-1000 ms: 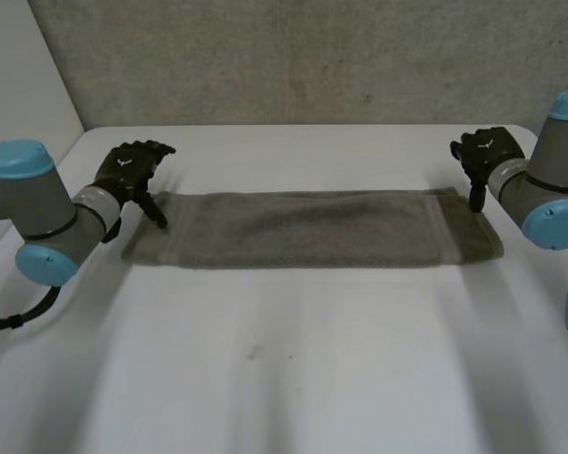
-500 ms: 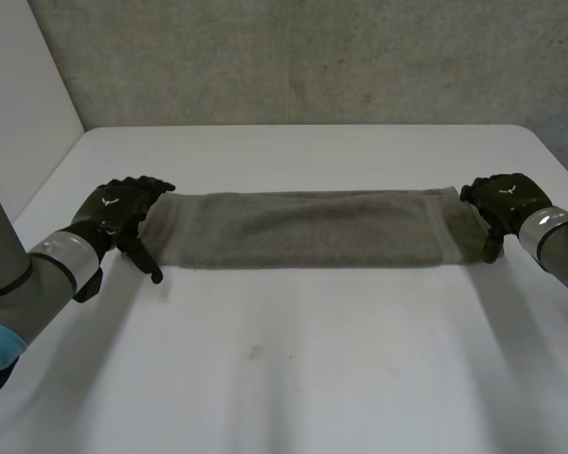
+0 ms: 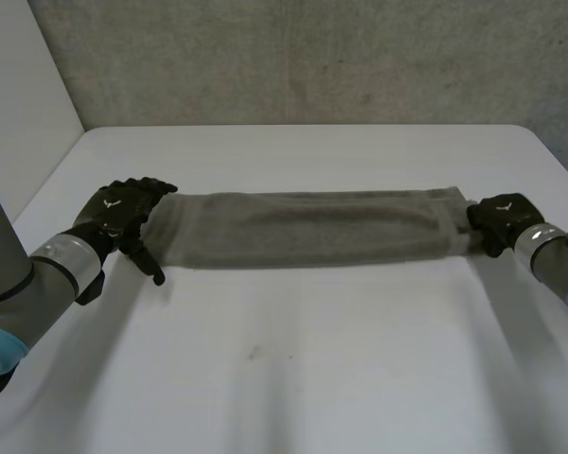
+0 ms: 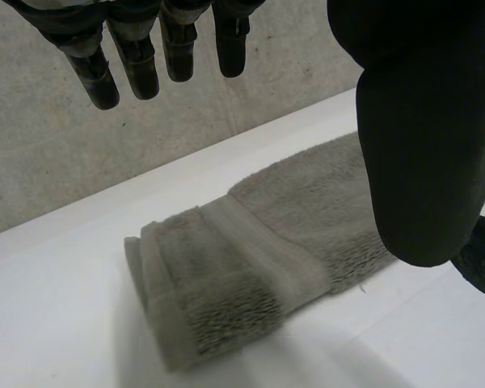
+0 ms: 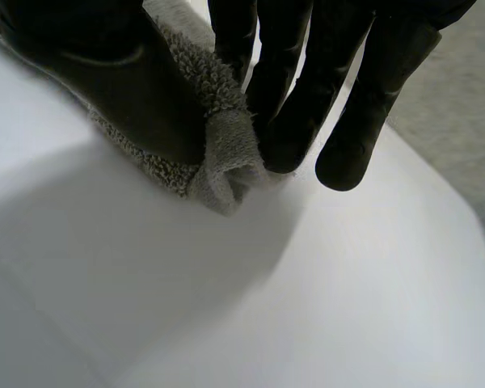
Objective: Fold the towel.
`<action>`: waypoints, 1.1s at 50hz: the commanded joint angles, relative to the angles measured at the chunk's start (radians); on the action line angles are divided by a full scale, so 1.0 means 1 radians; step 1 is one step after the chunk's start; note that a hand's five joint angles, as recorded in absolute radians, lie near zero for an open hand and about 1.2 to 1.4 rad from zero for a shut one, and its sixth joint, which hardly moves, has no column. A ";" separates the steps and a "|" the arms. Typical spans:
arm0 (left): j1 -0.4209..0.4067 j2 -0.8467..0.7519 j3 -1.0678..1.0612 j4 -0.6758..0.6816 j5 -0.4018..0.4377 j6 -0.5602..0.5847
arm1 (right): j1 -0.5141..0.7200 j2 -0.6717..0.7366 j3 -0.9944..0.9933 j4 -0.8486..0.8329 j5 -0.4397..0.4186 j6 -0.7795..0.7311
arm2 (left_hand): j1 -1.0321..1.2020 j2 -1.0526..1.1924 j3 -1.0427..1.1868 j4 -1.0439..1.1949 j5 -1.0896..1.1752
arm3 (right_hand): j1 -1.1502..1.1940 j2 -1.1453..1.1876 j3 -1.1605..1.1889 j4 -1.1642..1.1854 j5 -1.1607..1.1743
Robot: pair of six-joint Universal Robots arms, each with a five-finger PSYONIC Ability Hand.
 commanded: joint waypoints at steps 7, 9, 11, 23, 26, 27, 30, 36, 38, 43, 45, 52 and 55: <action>0.008 0.006 -0.004 -0.001 0.000 -0.002 | -0.097 -0.180 -0.079 0.003 0.120 -0.085 | 0.005 0.010 0.010 0.010 -0.026 | 0.094 0.094 0.074 0.056 0.074; 0.008 0.007 0.001 -0.001 0.000 -0.002 | -0.060 -0.193 -0.101 0.009 0.116 -0.082 | 0.005 0.010 0.010 0.010 -0.026 | 0.094 0.094 0.074 0.056 0.074; 0.008 0.009 0.009 -0.001 0.000 -0.005 | 0.012 -0.213 -0.124 0.017 0.115 -0.077 | 0.005 0.010 0.010 0.010 -0.026 | 0.094 0.094 0.074 0.056 0.074; 0.002 0.050 0.053 -0.009 -0.002 -0.104 | 0.671 -0.011 -0.300 0.028 0.035 -0.100 | 0.005 0.010 0.010 0.010 -0.026 | 0.094 0.094 0.074 0.056 0.074; -0.001 0.050 0.052 -0.009 -0.002 -0.117 | 0.747 0.091 -0.320 0.032 0.038 -0.144 | 0.005 0.010 0.010 0.010 -0.026 | 0.094 0.094 0.074 0.056 0.074; -0.001 0.050 0.052 -0.009 -0.002 -0.117 | 0.747 0.091 -0.320 0.032 0.038 -0.145 | 0.005 0.010 0.010 0.010 -0.026 | 0.094 0.094 0.074 0.056 0.074; -0.001 0.050 0.045 -0.011 -0.002 -0.118 | 0.782 0.160 -0.337 0.043 0.061 -0.204 | 0.005 0.010 0.010 0.010 -0.026 | 0.042 0.043 0.022 0.004 0.023; -0.010 0.041 0.050 -0.009 0.000 -0.117 | 0.775 0.157 -0.316 0.046 0.135 -0.166 | 0.005 0.010 0.010 0.010 -0.026 | -1.128 -1.127 -1.148 -1.166 -1.147; -0.010 0.040 0.053 -0.008 0.000 -0.117 | 0.769 0.125 -0.302 0.049 0.152 -0.122 | 0.005 0.010 0.010 0.010 -0.026 | -1.128 -1.127 -1.148 -1.166 -1.147; -0.010 0.043 0.056 -0.008 0.000 -0.117 | 0.678 -0.059 -0.136 0.044 0.144 0.035 | 0.005 0.010 0.010 0.010 -0.026 | -1.128 -1.127 -1.148 -1.166 -1.147; -0.013 0.047 0.053 -0.009 0.000 -0.117 | 0.596 -0.146 -0.010 0.029 0.143 0.093 | 0.005 0.010 0.010 0.010 -0.026 | -1.128 -1.127 -1.148 -1.166 -1.147; -0.070 0.046 0.039 -0.014 0.000 -0.112 | 0.487 -0.176 0.150 -0.023 0.080 0.102 | 0.018 0.022 0.022 0.023 -0.014 | -1.128 -1.127 -1.148 -1.166 -1.147; -0.119 0.046 0.023 -0.026 0.000 -0.107 | 0.469 -0.164 0.175 -0.032 0.067 0.102 | 0.050 0.054 0.055 0.055 0.018 | -1.128 -1.127 -1.148 -1.166 -1.147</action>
